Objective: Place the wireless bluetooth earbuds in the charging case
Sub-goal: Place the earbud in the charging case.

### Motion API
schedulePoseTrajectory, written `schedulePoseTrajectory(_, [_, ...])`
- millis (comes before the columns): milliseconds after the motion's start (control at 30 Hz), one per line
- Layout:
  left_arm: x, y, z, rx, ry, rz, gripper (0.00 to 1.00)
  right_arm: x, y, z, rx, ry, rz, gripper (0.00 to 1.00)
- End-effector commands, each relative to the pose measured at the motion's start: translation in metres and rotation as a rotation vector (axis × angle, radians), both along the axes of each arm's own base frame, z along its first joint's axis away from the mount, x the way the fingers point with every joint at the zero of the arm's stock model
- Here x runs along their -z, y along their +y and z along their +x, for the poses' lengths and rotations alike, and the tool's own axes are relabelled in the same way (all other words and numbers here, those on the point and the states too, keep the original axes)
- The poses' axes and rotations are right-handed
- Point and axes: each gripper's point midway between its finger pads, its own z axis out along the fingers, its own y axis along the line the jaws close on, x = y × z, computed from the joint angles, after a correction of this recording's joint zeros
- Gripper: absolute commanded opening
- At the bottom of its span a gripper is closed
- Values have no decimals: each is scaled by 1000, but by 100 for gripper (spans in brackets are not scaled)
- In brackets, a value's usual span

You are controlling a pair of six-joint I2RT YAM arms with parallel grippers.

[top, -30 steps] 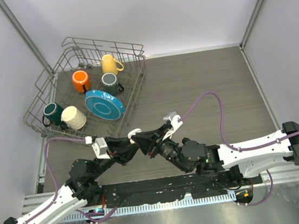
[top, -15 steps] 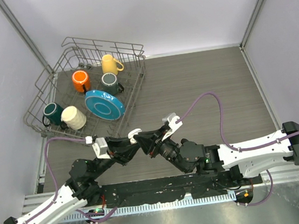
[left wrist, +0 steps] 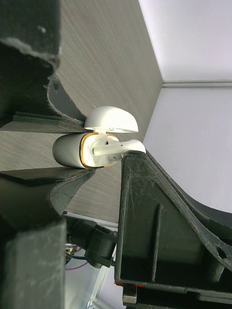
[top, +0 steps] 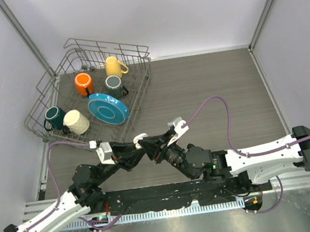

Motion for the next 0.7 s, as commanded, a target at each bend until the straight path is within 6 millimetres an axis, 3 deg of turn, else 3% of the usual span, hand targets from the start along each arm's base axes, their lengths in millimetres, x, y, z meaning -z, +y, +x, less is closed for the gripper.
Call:
schedulePoseTrajectory(0, [-34,3,-5,9,-75,-69,0,-27,3,0,14,1,78,1])
schedulePoseTrajectory(667, [-39,13,-1,-45,-90,-101,0,-1,4,0,18,30,-26,1])
